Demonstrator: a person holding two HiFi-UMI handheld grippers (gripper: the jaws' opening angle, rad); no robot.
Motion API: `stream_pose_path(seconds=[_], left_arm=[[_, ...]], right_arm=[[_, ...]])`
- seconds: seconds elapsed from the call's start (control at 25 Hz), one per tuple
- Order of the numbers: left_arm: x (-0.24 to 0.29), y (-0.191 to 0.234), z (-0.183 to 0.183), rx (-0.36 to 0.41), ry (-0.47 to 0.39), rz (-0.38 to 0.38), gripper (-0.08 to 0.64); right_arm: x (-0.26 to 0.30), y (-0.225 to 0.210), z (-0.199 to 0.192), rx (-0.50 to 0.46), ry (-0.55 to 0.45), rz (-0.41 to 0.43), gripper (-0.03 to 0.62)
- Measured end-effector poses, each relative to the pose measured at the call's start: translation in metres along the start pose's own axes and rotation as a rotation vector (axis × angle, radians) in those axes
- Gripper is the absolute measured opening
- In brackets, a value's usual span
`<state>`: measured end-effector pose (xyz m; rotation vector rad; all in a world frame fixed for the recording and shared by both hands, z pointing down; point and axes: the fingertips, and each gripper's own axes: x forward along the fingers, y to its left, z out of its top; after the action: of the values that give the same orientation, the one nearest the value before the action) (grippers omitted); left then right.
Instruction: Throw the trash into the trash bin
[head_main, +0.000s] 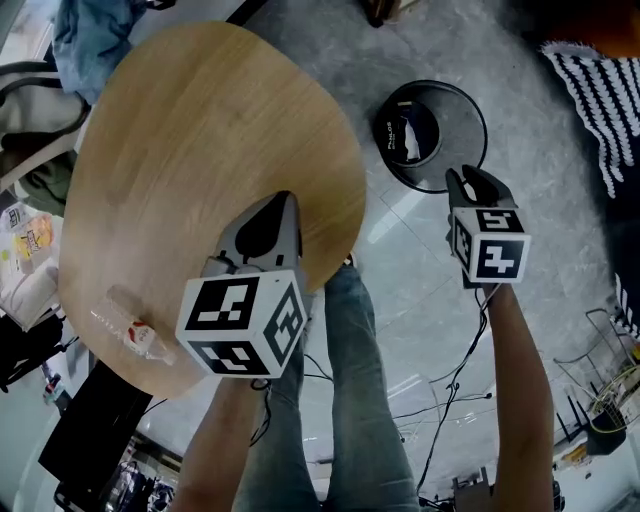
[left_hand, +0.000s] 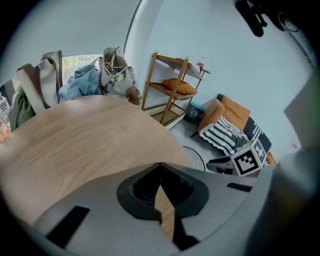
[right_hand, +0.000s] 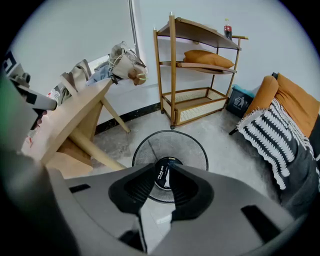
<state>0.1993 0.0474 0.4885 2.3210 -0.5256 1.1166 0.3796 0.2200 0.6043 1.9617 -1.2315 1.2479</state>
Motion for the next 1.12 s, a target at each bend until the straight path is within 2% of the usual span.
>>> stream_pose_path(seconds=[0.28,0.56,0.84,1.12], left_arm=[[-0.027,0.017,0.0,-0.07,-0.054,0.027,0.011],[-0.073,0.043,-0.003,-0.136,-0.11,0.052,0.011],[-0.146,0.099,-0.024,-0.23,-0.171,0.127,0.011],[-0.234,0.176,-0.071,-0.352,-0.22,0.239,0.011]], right_arm=[[-0.038,0.013,0.033,-0.033,-0.057,0.003,0.097],[-0.088,0.054,0.066,-0.085,-0.123,0.014,0.098],[-0.129,0.161,0.089,-0.176,-0.17,0.122,0.124],[-0.156,0.291,0.084,-0.214,-0.182,0.244,0.161]])
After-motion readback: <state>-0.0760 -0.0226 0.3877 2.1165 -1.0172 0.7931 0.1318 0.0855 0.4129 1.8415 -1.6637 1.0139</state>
